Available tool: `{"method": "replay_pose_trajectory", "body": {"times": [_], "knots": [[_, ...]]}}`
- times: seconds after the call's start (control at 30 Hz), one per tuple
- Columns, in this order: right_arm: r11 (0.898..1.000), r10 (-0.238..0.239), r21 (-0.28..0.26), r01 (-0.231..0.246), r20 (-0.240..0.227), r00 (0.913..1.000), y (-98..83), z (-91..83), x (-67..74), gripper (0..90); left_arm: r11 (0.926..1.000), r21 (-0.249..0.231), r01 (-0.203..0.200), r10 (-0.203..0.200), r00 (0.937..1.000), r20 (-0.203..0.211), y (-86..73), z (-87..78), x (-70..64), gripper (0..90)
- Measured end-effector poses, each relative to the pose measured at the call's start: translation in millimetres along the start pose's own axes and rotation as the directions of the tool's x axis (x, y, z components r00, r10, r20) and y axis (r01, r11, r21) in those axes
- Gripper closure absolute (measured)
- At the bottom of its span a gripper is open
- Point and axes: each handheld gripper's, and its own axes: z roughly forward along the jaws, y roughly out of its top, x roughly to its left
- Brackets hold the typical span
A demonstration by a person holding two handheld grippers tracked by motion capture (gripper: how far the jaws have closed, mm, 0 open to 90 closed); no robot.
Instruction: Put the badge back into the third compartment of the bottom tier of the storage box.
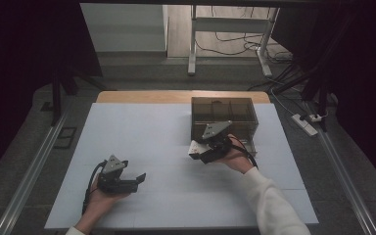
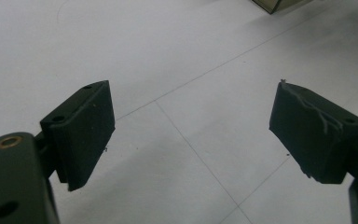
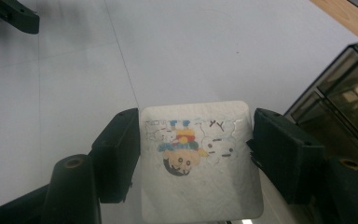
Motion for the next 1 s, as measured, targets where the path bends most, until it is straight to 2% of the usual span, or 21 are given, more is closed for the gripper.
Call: {"method": "replay_pose_trajectory", "body": {"times": [1.0], "knots": [[0.999,0.041,-0.026,-0.039,0.083,0.9957,-15.4,-32.2,-14.9,33.1,1.0,0.001,0.0,0.0,1.0,-0.002,-0.4,-0.3,-0.3,14.2]]}}
